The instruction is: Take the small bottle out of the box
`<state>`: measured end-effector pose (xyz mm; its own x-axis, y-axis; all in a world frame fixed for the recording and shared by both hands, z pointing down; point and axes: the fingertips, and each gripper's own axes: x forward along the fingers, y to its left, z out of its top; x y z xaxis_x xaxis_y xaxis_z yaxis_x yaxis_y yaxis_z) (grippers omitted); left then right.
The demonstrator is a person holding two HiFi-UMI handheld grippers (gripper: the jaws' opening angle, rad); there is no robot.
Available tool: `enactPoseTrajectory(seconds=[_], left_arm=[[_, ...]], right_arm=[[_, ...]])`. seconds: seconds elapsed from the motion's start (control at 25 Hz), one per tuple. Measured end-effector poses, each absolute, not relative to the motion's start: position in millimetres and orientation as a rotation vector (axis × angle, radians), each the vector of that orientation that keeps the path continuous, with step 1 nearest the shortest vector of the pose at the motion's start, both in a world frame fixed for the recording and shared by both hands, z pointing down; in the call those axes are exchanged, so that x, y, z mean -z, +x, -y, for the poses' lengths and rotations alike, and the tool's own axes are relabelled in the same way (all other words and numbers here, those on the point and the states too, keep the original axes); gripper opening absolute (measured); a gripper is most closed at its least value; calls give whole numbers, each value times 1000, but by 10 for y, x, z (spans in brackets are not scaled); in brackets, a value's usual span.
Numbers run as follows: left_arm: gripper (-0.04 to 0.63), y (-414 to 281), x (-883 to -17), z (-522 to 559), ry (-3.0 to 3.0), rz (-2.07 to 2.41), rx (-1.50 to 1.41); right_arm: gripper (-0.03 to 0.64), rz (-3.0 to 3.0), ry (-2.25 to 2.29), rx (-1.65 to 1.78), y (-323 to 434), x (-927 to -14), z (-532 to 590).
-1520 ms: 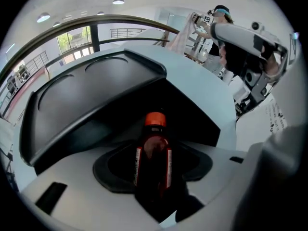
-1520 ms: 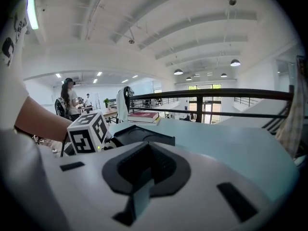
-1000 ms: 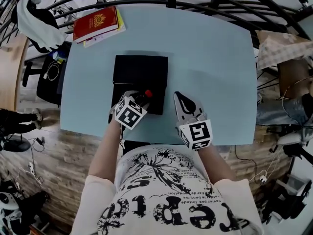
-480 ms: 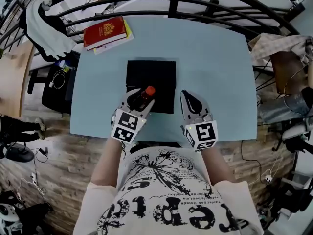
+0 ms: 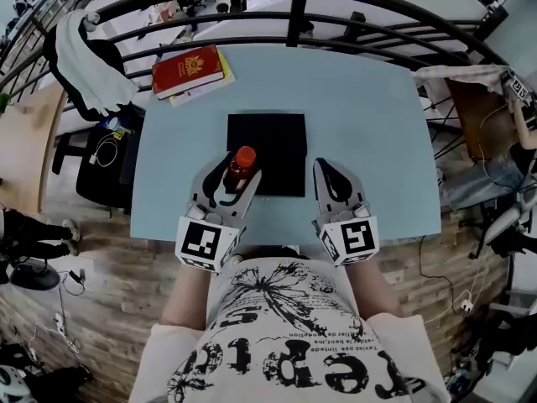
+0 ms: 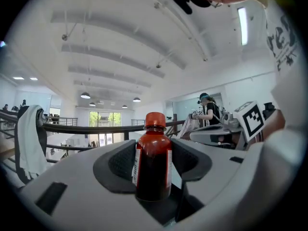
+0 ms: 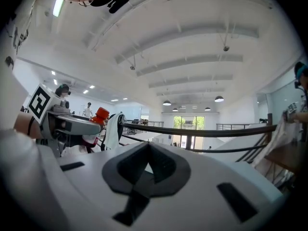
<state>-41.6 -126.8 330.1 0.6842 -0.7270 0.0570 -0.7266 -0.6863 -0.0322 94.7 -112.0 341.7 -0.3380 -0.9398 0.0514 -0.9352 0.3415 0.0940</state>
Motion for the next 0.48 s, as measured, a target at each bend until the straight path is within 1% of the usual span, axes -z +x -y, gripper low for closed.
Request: enactPoseTrajectory(seconds=[0.2, 0.48], left_arm=[[233, -495, -3098, 1134, -2838, -1238, -32], [235, -543, -3078, 1064, -2848, -1212, -24]], right_arm=[[11, 2508, 1757, 124, 856, -3250, 1028], [11, 2519, 1740, 133, 801, -3206, 925]])
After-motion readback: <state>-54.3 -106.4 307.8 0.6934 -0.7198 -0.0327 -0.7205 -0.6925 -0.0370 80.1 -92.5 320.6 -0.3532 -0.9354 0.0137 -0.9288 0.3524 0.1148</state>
